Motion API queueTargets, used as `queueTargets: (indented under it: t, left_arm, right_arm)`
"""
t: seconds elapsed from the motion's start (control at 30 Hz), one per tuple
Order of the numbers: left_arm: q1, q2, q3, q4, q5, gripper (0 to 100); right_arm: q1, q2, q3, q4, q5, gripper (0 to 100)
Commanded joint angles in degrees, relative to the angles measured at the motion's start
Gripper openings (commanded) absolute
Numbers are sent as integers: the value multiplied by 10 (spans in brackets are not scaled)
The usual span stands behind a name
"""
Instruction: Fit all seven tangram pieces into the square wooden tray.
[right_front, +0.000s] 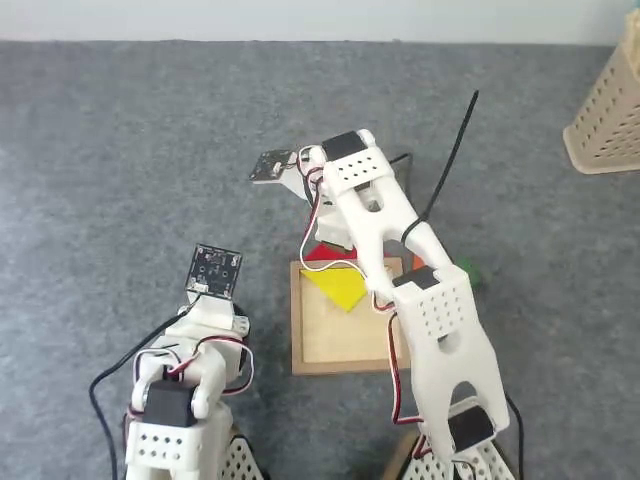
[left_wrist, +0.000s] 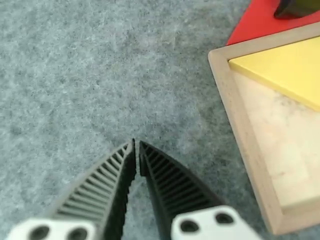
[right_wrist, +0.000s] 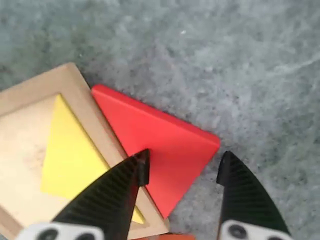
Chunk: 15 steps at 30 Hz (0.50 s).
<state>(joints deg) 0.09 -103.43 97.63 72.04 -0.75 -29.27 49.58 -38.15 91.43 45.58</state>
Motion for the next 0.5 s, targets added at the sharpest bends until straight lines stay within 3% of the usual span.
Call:
queueTargets:
  t: [0.0,0.13,0.47]
  left_arm:
    - [-4,-12,-11,4,4,12]
    - [-4,-12,-11,4,4,12]
    - [-4,-12,-11,4,4,12]
  right_arm:
    - [0,12,-3,0,12,232]
    - [0,15,-4,-3,3,231]
    - [73,59,-117,-18,-153,231]
